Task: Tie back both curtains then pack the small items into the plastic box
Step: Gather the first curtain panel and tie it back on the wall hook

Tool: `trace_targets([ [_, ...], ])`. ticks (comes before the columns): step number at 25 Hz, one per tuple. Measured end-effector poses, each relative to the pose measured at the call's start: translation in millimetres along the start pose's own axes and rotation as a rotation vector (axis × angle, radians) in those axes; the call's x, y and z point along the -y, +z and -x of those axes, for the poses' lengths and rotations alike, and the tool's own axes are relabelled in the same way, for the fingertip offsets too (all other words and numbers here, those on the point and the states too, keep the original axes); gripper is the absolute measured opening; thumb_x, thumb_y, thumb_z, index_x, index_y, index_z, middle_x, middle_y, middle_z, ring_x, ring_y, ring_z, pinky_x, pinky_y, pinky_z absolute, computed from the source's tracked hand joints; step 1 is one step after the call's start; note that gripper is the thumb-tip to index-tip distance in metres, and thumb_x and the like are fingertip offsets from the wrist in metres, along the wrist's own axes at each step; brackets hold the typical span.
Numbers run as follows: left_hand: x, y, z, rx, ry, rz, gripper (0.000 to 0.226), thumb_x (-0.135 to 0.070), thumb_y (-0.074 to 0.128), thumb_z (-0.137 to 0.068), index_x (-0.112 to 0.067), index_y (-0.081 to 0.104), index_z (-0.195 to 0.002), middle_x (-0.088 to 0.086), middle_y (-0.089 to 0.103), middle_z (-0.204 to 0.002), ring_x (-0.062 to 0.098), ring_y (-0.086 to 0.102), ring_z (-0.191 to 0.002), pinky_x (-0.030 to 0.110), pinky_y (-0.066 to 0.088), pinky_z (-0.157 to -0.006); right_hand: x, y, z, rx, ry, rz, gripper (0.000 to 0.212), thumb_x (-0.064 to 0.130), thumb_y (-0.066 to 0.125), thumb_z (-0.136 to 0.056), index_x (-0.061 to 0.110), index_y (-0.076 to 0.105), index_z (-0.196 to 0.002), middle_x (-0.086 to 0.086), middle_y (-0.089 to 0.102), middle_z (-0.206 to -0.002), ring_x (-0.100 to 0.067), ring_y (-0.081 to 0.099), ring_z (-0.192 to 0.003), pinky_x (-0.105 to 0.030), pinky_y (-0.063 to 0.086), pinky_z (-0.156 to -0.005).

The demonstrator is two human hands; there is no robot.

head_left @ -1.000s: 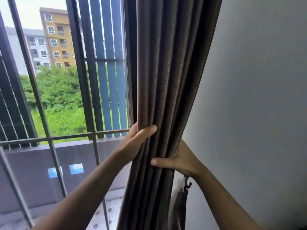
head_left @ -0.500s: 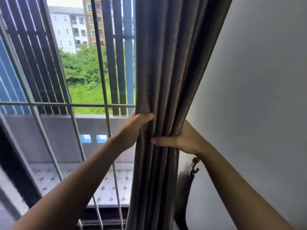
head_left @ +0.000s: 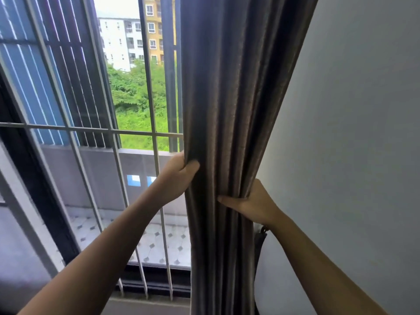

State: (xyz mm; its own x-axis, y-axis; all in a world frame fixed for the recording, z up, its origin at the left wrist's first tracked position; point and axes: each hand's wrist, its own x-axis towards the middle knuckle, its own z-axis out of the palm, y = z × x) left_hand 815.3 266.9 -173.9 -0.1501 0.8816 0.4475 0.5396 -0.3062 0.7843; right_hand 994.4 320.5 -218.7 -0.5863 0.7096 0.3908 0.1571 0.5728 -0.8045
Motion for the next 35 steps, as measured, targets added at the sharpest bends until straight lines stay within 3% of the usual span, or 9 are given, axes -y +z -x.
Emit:
trace_targets([
  [3, 3.9, -1.3, -0.1, 0.007, 0.065, -0.174, 0.023, -0.002, 0.038, -0.096, -0.011, 0.046, -0.077, 0.008, 0.053, -0.077, 0.024, 0.051, -0.075, 0.032, 0.042, -0.068, -7.3, 10.2, 16.5, -0.166, 0.045, -0.068, 0.041, 0.02, 0.073, -0.08, 0.037, 0.051, -0.111, 0.02, 0.06, -0.105, 0.013, 0.059, -0.094, -0.004, 0.046, -0.079],
  [6, 0.1, 0.7, 0.5, 0.027, 0.108, -0.219, 0.018, -0.003, 0.035, -0.098, 0.001, 0.052, -0.103, 0.009, 0.054, -0.09, 0.029, 0.052, -0.084, 0.028, 0.037, -0.069, -1.9, 18.5, 24.5, -0.431, -0.074, -0.042, 0.065, 0.029, 0.074, -0.077, 0.025, 0.038, -0.131, 0.009, 0.054, -0.124, 0.002, 0.053, -0.114, -0.014, 0.045, -0.094],
  [8, -4.1, -1.0, 0.7, 0.044, 0.129, -0.25, 0.022, -0.002, 0.035, -0.098, 0.005, 0.051, -0.111, 0.004, 0.05, -0.09, 0.024, 0.046, -0.081, 0.018, 0.029, -0.063, 13.1, 21.9, 26.1, -0.752, -0.23, 0.082, 0.074, 0.029, 0.07, -0.077, 0.016, 0.03, -0.137, -0.003, 0.041, -0.139, -0.011, 0.042, -0.129, -0.026, 0.039, -0.107],
  [11, -5.8, -7.8, 0.4, 0.082, 0.139, -0.281, 0.02, 0.002, 0.035, -0.095, 0.0, 0.051, -0.107, 0.005, 0.05, -0.095, 0.022, 0.045, -0.085, 0.017, 0.027, -0.062, 37.5, 23.2, 22.6, -1.098, -0.618, 0.34, 0.051, 0.012, 0.066, -0.078, 0.004, 0.043, -0.123, -0.015, 0.044, -0.128, -0.017, 0.042, -0.125, -0.035, 0.039, -0.105],
  [13, -3.1, -11.7, -1.7, 0.118, 0.138, -0.293, 0.023, 0.003, 0.035, -0.094, -0.001, 0.051, -0.109, 0.008, 0.055, -0.101, 0.025, 0.048, -0.091, 0.019, 0.031, -0.07, 49.5, 38.0, 16.5, -0.959, -0.59, 0.438, 0.041, 0.01, 0.064, -0.081, 0.005, 0.047, -0.119, -0.013, 0.054, -0.117, -0.014, 0.05, -0.115, -0.032, 0.046, -0.097],
  [16, -3.2, -16.1, -1.1, 0.143, 0.118, -0.271, 0.034, 0.005, 0.035, -0.091, -0.004, 0.051, -0.12, 0.01, 0.057, -0.112, 0.023, 0.049, -0.099, 0.024, 0.036, -0.083, 53.5, 69.0, 10.1, -0.745, -0.192, 0.429, 0.05, 0.016, 0.063, -0.085, 0.01, 0.043, -0.131, -0.006, 0.053, -0.125, -0.016, 0.052, -0.117, -0.033, 0.045, -0.1],
  [25, -2.9, -31.9, -5.2, 0.339, 0.078, -0.376, 0.041, 0.0, 0.035, -0.091, -0.01, 0.042, -0.131, 0.004, 0.048, -0.122, 0.021, 0.045, -0.113, 0.027, 0.035, -0.092, 17.5, 117.9, 15.1, -0.611, 0.09, 0.492, 0.057, 0.026, 0.059, -0.089, 0.015, 0.036, -0.139, -0.006, 0.061, -0.122, -0.024, 0.064, -0.099, -0.035, 0.049, -0.085],
  [32, -2.7, -26.0, -8.5, 0.318, 0.068, -0.247, 0.038, -0.01, 0.034, -0.094, -0.013, 0.048, -0.13, 0.004, 0.054, -0.127, 0.02, 0.048, -0.12, 0.037, 0.038, -0.104, -28.1, 146.8, 33.7, -0.611, -0.118, 0.537, 0.053, 0.005, 0.071, -0.076, 0.013, 0.052, -0.124, -0.005, 0.069, -0.092, -0.019, 0.069, -0.075, -0.025, 0.054, -0.064],
  [35, -7.8, -22.7, -1.9, 0.351, -0.001, -0.132, 0.023, -0.006, 0.04, -0.084, -0.008, 0.057, -0.099, 0.003, 0.058, -0.097, 0.014, 0.051, -0.093, 0.03, 0.041, -0.082, -36.7, 143.8, 33.1, -0.6, -0.153, 0.542, 0.055, 0.005, 0.069, -0.075, 0.014, 0.051, -0.127, -0.005, 0.067, -0.087, -0.02, 0.067, -0.07, -0.025, 0.056, -0.062],
])
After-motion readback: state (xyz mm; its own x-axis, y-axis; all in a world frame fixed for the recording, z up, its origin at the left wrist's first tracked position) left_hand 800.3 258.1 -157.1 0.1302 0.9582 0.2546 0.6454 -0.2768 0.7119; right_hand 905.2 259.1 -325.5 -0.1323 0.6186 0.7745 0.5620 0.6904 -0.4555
